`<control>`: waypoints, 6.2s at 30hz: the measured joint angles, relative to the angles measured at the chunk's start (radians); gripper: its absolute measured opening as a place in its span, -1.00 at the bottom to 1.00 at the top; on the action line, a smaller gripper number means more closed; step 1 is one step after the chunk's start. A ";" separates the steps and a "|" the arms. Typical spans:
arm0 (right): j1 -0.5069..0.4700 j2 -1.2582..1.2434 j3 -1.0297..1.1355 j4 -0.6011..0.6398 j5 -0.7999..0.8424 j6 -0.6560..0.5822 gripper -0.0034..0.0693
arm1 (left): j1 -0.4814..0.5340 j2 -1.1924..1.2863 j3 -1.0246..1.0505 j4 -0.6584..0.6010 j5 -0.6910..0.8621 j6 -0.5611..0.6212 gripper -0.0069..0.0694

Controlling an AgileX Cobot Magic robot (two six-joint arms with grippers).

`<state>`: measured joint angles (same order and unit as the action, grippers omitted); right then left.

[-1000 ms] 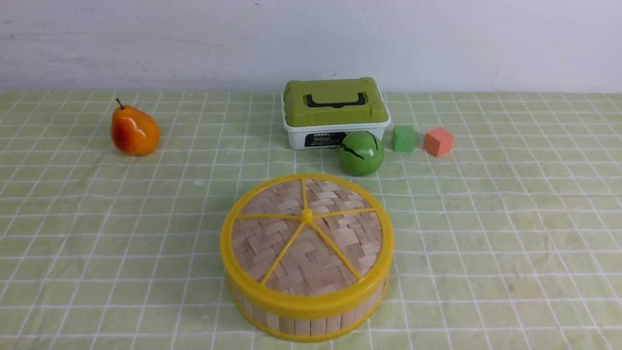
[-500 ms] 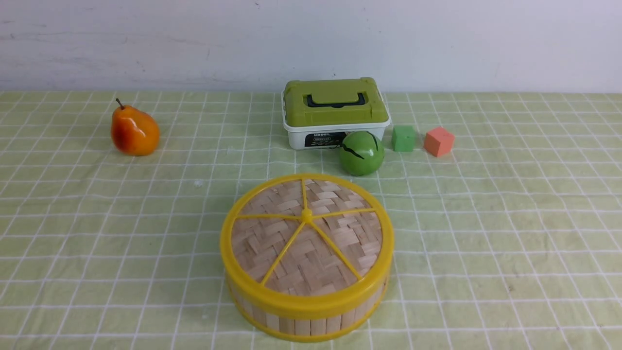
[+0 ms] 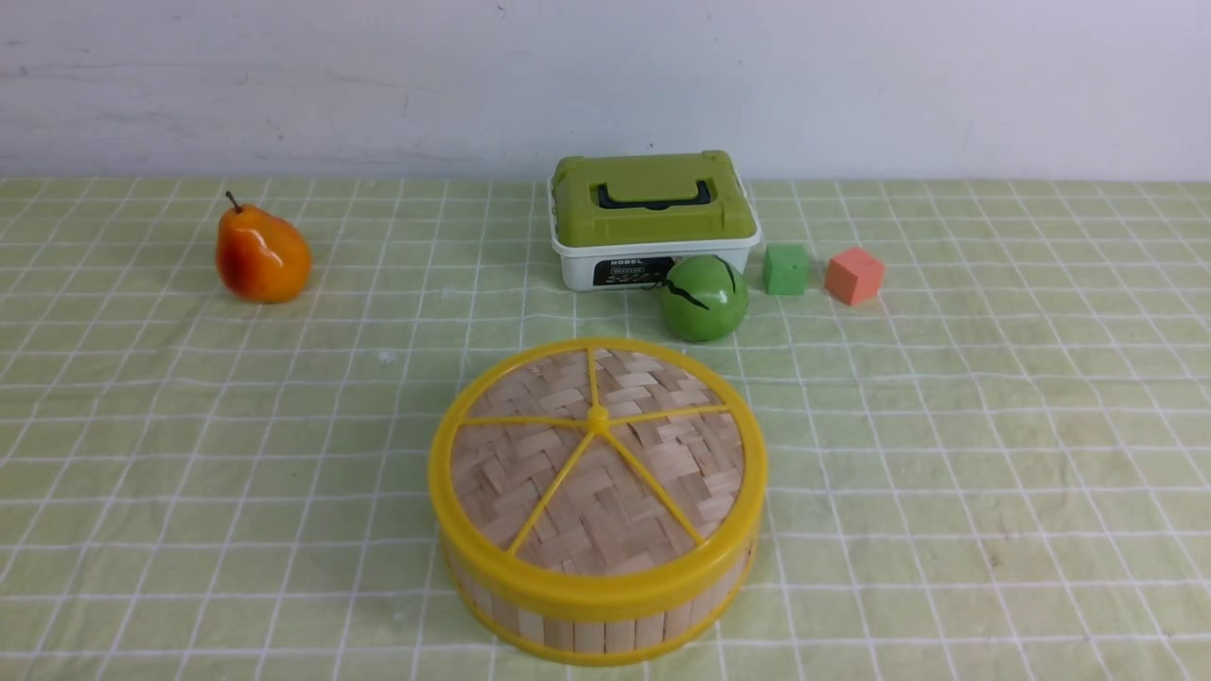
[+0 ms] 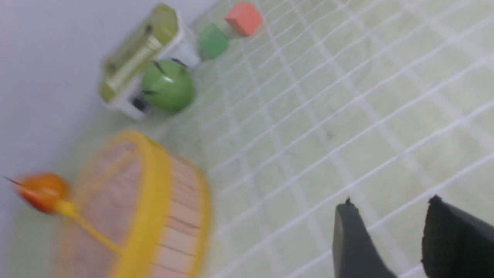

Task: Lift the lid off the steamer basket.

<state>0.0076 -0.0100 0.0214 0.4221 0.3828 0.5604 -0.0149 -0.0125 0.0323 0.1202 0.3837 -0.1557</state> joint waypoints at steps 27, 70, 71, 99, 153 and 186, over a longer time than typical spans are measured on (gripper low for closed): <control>0.002 0.544 -0.827 -0.240 0.501 -0.834 -0.97 | 0.000 0.000 0.000 0.000 0.000 0.000 -0.19; 0.661 2.160 -2.052 -0.329 0.795 -0.729 0.23 | 0.000 0.000 0.000 0.000 0.000 0.000 -0.19; 0.661 2.165 -2.052 -0.329 0.791 -0.727 0.17 | 0.000 0.000 0.000 0.000 0.000 0.000 -0.19; 0.426 1.646 -1.924 -0.415 0.860 -0.714 -0.70 | 0.000 0.000 0.000 0.000 0.000 0.000 -0.19; 0.143 0.760 -0.857 -0.339 0.296 -0.621 -0.97 | 0.000 0.000 0.000 0.000 0.000 0.000 -0.19; 0.001 0.006 0.004 -0.422 -0.251 -0.466 -0.89 | 0.000 0.000 0.000 0.000 0.000 0.000 -0.19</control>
<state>0.0083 -0.0038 0.0258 0.0000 0.1316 0.0944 -0.0149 -0.0125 0.0323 0.1202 0.3837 -0.1557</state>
